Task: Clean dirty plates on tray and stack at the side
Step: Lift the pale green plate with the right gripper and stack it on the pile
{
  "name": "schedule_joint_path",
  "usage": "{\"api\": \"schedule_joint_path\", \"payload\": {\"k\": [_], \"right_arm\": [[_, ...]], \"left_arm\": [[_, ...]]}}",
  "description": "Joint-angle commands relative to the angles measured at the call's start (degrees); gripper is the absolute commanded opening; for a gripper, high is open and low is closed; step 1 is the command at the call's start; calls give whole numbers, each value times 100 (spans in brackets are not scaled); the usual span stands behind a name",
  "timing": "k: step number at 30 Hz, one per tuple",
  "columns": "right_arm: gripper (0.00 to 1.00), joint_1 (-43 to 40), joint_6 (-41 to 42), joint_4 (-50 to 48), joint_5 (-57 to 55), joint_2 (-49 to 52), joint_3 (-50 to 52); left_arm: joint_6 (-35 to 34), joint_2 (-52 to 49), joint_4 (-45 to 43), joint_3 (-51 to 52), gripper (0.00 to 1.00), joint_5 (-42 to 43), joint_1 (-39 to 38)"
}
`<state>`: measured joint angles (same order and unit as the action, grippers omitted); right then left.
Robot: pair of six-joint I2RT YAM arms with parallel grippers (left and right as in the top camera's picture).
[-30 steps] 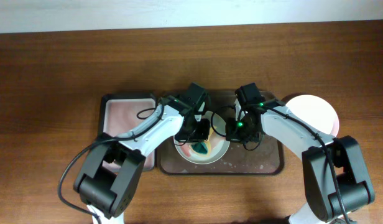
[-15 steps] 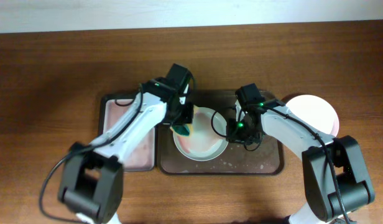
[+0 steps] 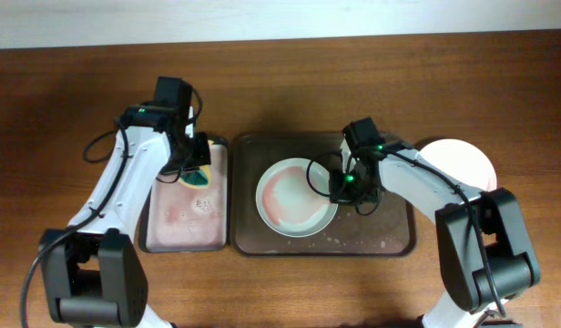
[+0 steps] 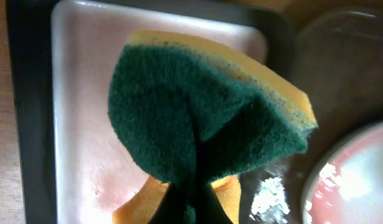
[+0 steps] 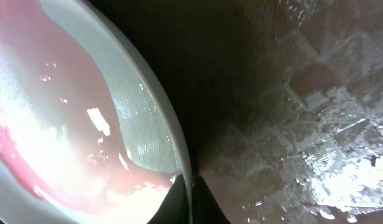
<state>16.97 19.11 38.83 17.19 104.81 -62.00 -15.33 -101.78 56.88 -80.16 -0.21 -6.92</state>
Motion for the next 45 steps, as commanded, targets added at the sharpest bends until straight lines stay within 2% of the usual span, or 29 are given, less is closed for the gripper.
{"api": "schedule_joint_path", "payload": {"k": [1,3,9,10,11,12,13,15,16,17,21,24,28,32,37,40,42,45], "right_arm": [[4,0,-282,240,-450,-544,-426],[4,2,-284,560,-1394,-927,-643],[4,138,-544,748,-3180,-1617,-774],[4,201,-544,748,-3453,-1659,-780],[4,306,-546,748,-3777,-1696,-785],[4,444,-542,748,-3995,-1698,-785],[4,562,-542,745,-4100,-1698,-785],[4,804,-540,710,-4406,-1698,-785],[4,970,-538,673,-4621,-1698,-789],[4,1115,-538,667,-4774,-1698,-815],[4,1821,-516,575,-5836,-1700,-896],[4,2538,-518,496,-7020,-1700,-896],[4,3270,-518,492,-7912,-1700,-896],[4,3735,-518,492,-8111,-1700,-896],[4,3733,-520,490,-8393,-1700,-896],[4,3556,-511,455,-8078,-1700,-896],[4,3108,-413,459,-7112,-1700,-894],[4,1867,426,597,-5366,-1698,-894]], "left_arm": [[428,85,-396,516,0,201,229],[756,85,-922,955,0,407,337],[861,76,-2087,1821,2,380,382],[861,76,-2090,1825,15,330,382],[859,76,-2111,1821,54,328,382],[852,79,-2085,1808,71,354,382],[780,114,-1996,1757,75,385,382],[704,299,-1775,1585,76,385,382],[704,514,-1674,1482,82,382,382],[704,780,-1604,1412,100,385,382],[704,1445,-1263,1405,100,393,380],[704,1432,-1023,1453,99,452,372],[704,1425,-986,1453,99,452,372],[704,1425,-964,1453,99,452,372],[704,1425,-962,1453,99,450,372],[704,1425,-964,1453,99,450,372],[704,1425,-962,1453,99,450,372],[706,1425,-962,1453,99,450,372]]}}
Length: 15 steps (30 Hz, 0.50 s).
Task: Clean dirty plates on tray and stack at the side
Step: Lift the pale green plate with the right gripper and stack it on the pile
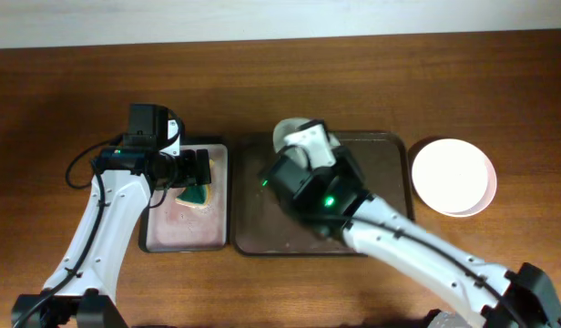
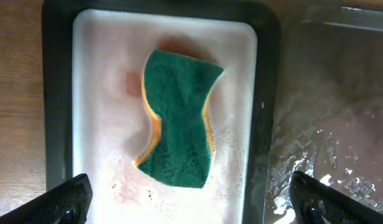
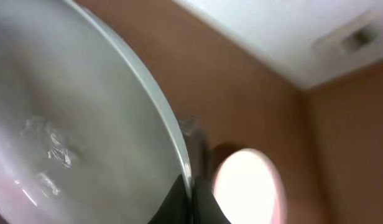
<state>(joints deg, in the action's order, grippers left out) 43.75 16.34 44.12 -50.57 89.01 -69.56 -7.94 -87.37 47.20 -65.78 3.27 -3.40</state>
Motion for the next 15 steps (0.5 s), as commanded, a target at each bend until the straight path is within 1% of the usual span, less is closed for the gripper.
{"api": "schedule_joint_path", "payload": {"k": [1,2,3,5,6,7,8,10,13,15], "right_arm": [[4,-1325,1014,127,2024,-120,-138],[4,-2090,1257,155,2997,-120,-138],[4,-2671,1292,153,3727,-120,-138],[4,-3901,1292,179,4953,-118,-138],[4,-4380,1292,247,5281,-118,-138],[4,-4957,1290,378,5508,-118,-138],[4,-5302,1290,483,5554,-114,-138],[4,-6282,1283,791,5549,-79,-125],[4,-7038,1263,973,5547,-20,24],[4,-7458,1268,903,5477,-13,275]], "left_arm": [[-33,-15,7,15,99,101,20],[-33,-15,7,15,99,101,20],[-33,-15,7,15,99,101,20],[-31,-15,7,15,99,98,20],[-31,-15,4,15,99,98,20],[-31,-15,4,15,99,98,20],[-31,-15,4,15,99,98,20],[-31,-15,2,15,99,98,20],[-31,-15,2,15,99,98,20],[-31,-15,2,15,99,98,20]]}}
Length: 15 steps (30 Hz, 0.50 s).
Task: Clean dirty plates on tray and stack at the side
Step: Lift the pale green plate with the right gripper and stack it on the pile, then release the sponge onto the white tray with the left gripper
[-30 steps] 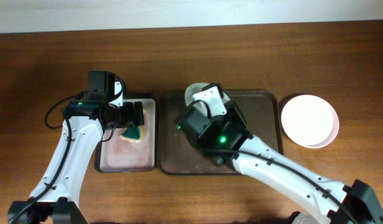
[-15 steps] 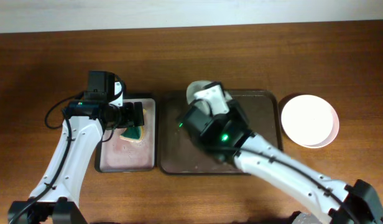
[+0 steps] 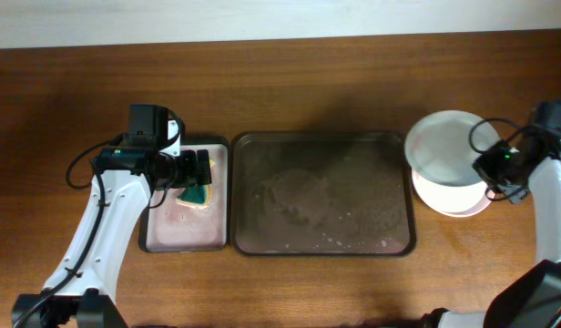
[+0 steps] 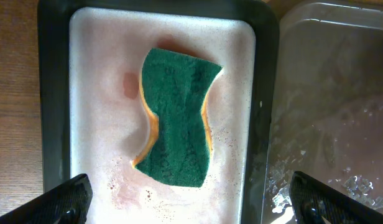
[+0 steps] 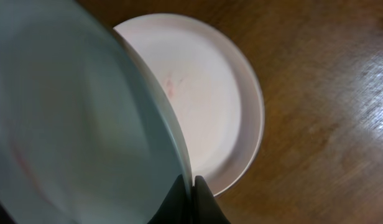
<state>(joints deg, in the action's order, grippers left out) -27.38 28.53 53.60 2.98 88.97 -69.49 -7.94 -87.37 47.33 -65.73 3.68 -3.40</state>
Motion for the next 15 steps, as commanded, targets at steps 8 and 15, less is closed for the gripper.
{"api": "schedule_joint_path", "payload": {"k": [8,15], "right_arm": [[43,-632,46,-358,136,2,656],[70,811,-2081,-542,2439,142,660]], "left_arm": [[-33,-15,-11,11,99,59,20],[-33,-15,-129,11,99,286,20]]}}
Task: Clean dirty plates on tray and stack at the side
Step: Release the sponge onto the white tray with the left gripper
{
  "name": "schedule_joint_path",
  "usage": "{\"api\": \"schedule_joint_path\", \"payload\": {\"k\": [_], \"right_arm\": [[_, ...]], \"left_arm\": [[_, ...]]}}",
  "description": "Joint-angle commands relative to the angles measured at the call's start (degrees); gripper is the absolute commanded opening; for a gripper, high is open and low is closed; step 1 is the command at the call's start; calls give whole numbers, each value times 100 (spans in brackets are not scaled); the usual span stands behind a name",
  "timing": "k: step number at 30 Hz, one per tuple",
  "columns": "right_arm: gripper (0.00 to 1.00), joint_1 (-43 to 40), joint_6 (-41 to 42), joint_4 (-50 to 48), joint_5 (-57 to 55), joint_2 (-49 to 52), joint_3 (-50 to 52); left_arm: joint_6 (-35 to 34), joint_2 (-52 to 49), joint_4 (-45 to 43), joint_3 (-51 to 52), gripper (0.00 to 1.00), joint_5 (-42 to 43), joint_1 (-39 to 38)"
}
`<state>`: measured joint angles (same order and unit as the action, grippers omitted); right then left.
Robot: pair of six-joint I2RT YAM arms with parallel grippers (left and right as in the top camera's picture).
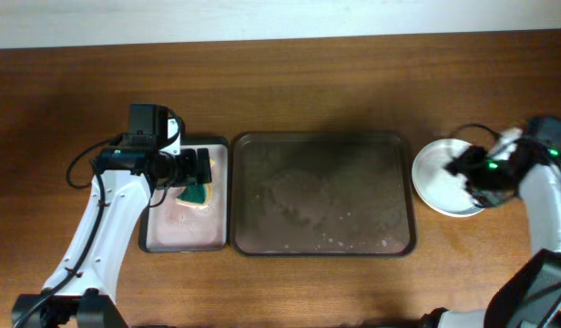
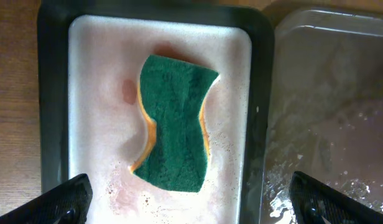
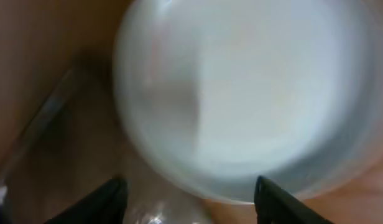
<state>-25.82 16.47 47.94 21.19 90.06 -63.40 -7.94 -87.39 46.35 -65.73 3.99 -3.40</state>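
Note:
The stack of white plates (image 1: 442, 178) rests on the table right of the large wet tray (image 1: 322, 193), which holds no plate. In the right wrist view the top plate (image 3: 253, 87) fills the frame, blurred. My right gripper (image 3: 190, 202) stands open over the stack's edge with nothing between its fingers (image 3: 110, 202). The green and yellow sponge (image 2: 173, 130) lies flat in the small tray (image 2: 160, 37) with soapy water. My left gripper (image 2: 191, 199) hangs open above it, fingertips (image 2: 67, 199) wide apart.
The small tray (image 1: 183, 196) sits just left of the large tray. Bare wooden table (image 1: 308, 82) surrounds both trays and the plate stack. A white wall strip runs along the far edge.
My right gripper has let go of the plate, which now lies on the stack, and stands open over it. The left arm and sponge have not moved.
At first my left gripper held the sponge over the small tray and my right gripped a pink-stained plate in the large tray. Then the sponge lay released and the plate was lifted. Then it hung tilted over the stack, and now rests there.

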Motion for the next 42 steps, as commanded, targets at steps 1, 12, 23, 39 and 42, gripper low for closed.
{"api": "schedule_joint_path", "payload": {"k": [1,12,23,39,42], "right_arm": [[73,1095,-1049,70,509,33,50],[99,3331,-1110,1602,-988,-715,50],[99,3331,-717,1381,-1891,-4988,487],[99,3331,-719,1445,-1888,-6426,1176],[99,3331,-719,1445,-1888,-6426,1176]], "left_arm": [[-33,-13,13,11,100,321,20],[-254,116,2570,11,99,520,17],[-223,3908,962,1539,100,70,-459],[-225,5228,728,1943,99,-81,-459],[-225,5228,728,1941,99,-81,-459]]}}
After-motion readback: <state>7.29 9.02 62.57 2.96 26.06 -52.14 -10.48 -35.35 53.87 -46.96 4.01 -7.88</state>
